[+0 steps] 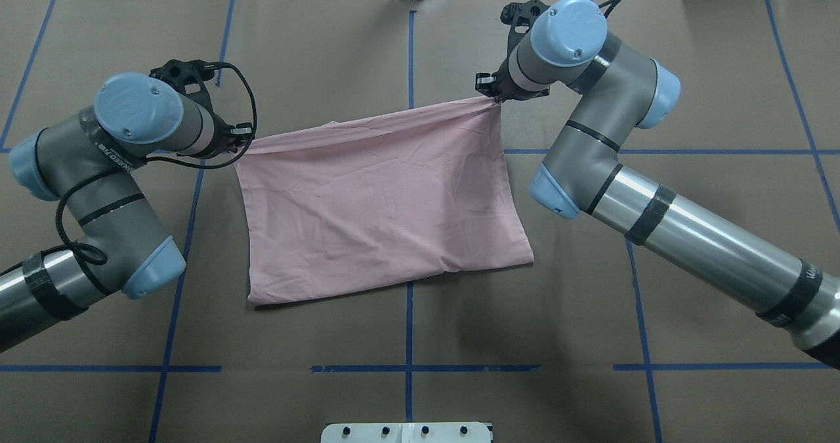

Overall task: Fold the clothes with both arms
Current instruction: 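Open both grippers and raise them off the folded shirt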

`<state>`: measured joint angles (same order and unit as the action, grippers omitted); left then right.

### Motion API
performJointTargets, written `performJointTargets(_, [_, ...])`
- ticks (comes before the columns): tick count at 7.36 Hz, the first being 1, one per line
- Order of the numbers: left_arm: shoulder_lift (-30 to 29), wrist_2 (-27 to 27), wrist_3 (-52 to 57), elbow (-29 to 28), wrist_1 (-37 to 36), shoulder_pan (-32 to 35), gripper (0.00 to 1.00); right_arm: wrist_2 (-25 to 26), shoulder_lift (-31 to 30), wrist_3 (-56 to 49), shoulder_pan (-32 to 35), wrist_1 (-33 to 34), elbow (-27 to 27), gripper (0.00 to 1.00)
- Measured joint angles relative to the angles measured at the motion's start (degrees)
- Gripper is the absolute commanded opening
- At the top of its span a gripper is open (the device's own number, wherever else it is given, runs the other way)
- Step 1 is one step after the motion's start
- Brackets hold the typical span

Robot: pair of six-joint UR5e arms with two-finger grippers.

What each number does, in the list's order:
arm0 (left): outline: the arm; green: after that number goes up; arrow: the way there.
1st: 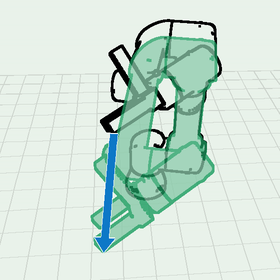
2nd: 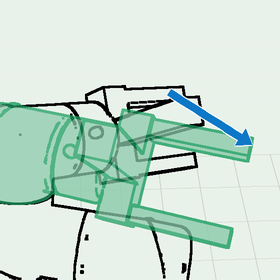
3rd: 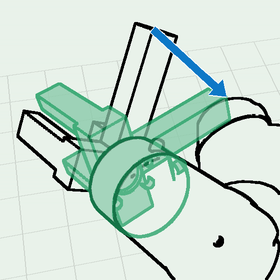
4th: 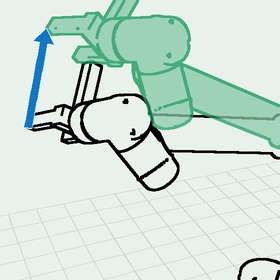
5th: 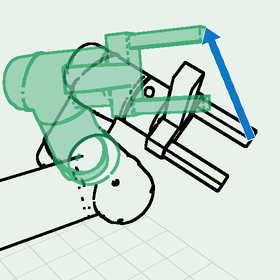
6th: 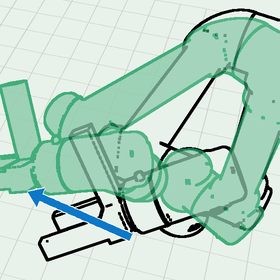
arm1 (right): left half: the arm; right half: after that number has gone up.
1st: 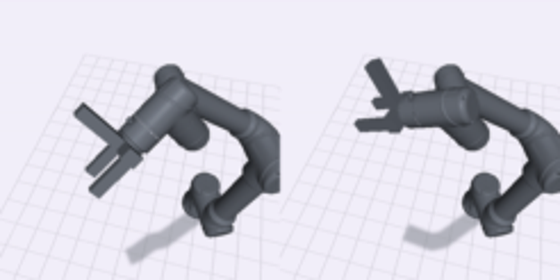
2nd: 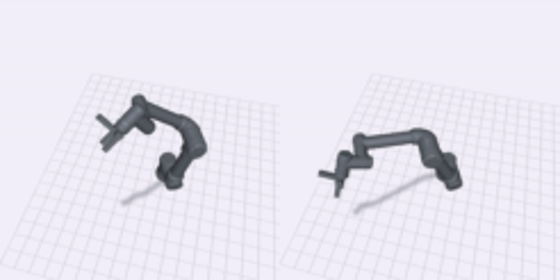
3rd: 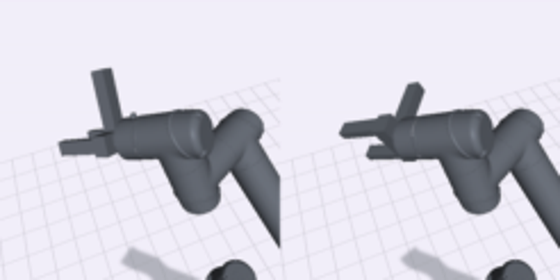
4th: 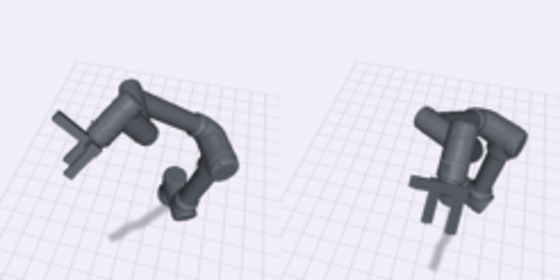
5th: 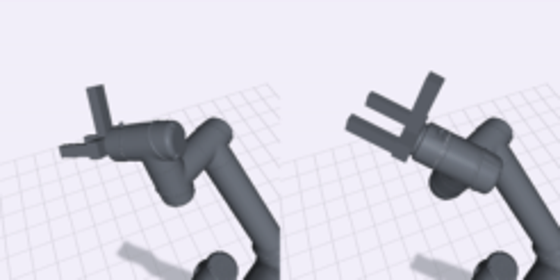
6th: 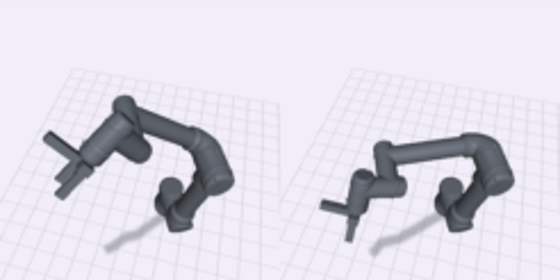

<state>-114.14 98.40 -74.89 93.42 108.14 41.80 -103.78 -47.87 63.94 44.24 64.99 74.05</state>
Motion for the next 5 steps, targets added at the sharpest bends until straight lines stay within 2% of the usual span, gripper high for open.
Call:
performJointTargets(1, [-0.46, 0.05, 0.00, -0.02, 0.06, 0.00, 0.00, -0.01, 0.48, 0.20, -0.07, -0.03, -0.14, 0.00])
performJointTargets(2, [-0.89, 0.09, 0.00, -0.03, 0.08, 0.00, 0.00, -0.04, 0.86, 0.34, -0.16, -0.06, -0.02, 0.17])
performJointTargets(3, [-1.22, 0.11, 0.00, -0.05, 0.09, 0.00, 0.84, -0.12, 1.00, 0.45, -0.23, -0.10, 0.25, 0.99])
performJointTargets(4, [-1.36, 0.10, -0.16, -0.10, 0.14, 0.02, 1.00, -0.17, 0.93, 0.42, -0.34, -0.16, 0.41, 1.00])
performJointTargets(5, [-1.40, 0.05, -0.46, -0.13, 0.16, 0.09, 1.00, -0.16, 0.66, 0.26, -0.46, -0.66, 0.44, 1.00])
